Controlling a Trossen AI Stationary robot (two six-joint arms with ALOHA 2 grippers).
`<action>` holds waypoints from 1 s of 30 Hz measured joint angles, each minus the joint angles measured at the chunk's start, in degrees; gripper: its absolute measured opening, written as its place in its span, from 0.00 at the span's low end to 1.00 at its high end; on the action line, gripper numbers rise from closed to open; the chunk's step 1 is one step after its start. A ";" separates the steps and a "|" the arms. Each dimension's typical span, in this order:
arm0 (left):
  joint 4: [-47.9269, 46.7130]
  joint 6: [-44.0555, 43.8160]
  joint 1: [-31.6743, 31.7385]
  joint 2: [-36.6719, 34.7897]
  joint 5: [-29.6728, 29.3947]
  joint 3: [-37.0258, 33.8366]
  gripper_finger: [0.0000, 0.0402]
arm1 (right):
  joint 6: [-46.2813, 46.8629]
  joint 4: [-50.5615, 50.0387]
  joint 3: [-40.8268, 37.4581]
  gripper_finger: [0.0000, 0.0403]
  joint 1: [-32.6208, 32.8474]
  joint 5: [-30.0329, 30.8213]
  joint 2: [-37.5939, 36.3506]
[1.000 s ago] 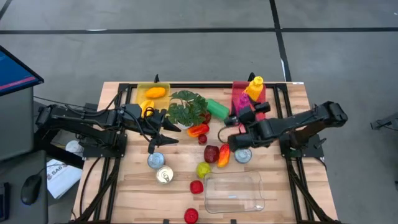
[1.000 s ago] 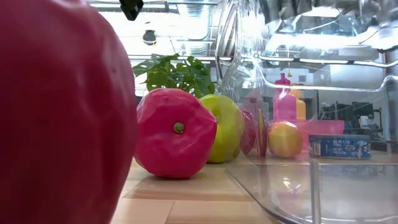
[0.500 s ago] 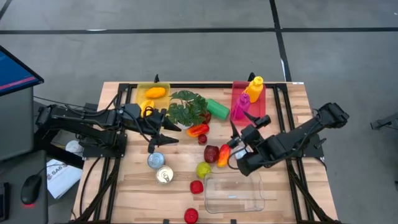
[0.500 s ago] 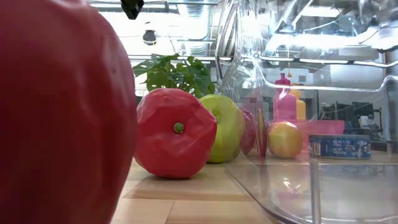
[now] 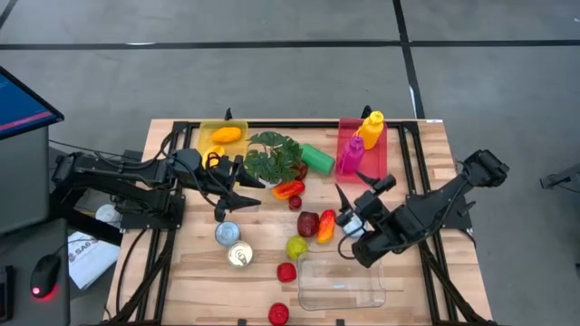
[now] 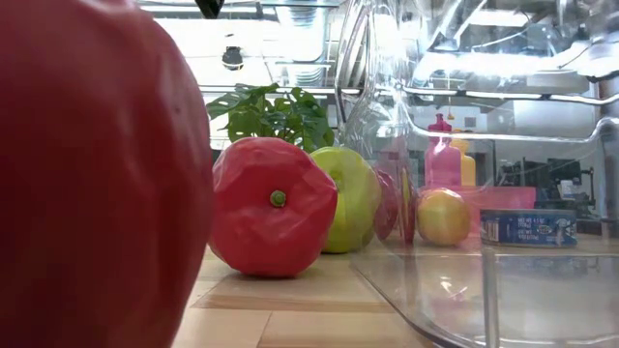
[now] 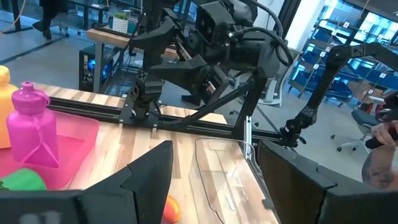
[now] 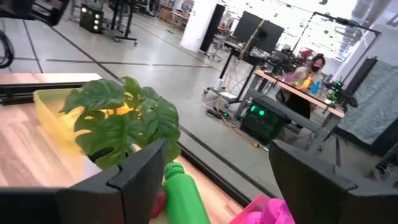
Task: Pick & Place Food Item
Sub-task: Put the blue tuna can into the transparent bin
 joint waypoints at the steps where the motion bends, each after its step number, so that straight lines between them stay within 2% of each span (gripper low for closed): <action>1: 0.09 0.00 0.00 0.00 0.00 0.00 0.56 | 0.00 -0.02 0.00 0.70 0.42 0.00 0.00; 11: 0.10 -0.31 0.00 0.00 0.00 0.00 0.56 | 0.00 -0.43 0.00 0.70 3.65 0.07 0.00; 16: 0.12 -3.44 0.00 0.00 0.00 0.00 0.56 | 0.00 -1.15 0.00 0.70 4.96 0.08 0.00; 30: 1.48 -3.02 0.00 0.00 0.00 0.00 0.56 | 0.02 -1.50 -0.02 0.70 5.53 0.10 0.00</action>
